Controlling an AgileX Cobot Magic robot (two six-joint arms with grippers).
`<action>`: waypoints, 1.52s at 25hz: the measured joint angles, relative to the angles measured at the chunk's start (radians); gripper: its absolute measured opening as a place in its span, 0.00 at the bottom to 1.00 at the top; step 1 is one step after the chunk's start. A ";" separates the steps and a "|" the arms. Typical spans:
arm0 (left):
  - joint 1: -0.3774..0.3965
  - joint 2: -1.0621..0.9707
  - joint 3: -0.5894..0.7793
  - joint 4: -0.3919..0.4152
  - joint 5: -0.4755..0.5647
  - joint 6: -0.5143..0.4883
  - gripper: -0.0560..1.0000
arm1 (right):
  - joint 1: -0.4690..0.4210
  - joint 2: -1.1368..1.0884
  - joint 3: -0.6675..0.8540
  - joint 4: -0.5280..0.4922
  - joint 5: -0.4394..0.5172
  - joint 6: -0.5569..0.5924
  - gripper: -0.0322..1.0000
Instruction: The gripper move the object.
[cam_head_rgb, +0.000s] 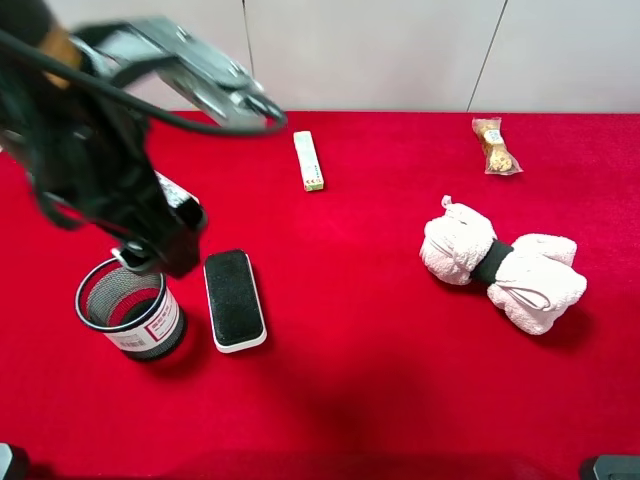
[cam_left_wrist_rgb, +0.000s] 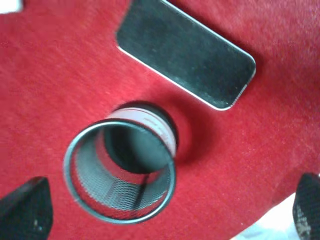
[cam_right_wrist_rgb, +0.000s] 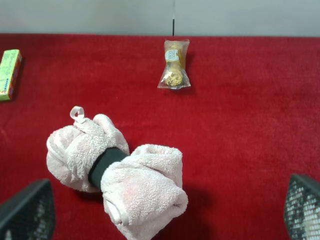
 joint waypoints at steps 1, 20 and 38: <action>0.003 -0.026 0.000 0.009 0.011 -0.005 0.96 | 0.000 0.000 0.000 0.000 0.000 0.000 0.70; 0.036 -0.604 0.035 0.072 0.084 -0.016 0.96 | 0.000 0.000 0.000 0.000 0.001 0.000 0.70; 0.054 -1.028 0.382 -0.078 0.085 0.028 0.96 | 0.000 0.000 0.000 0.000 0.000 0.000 0.70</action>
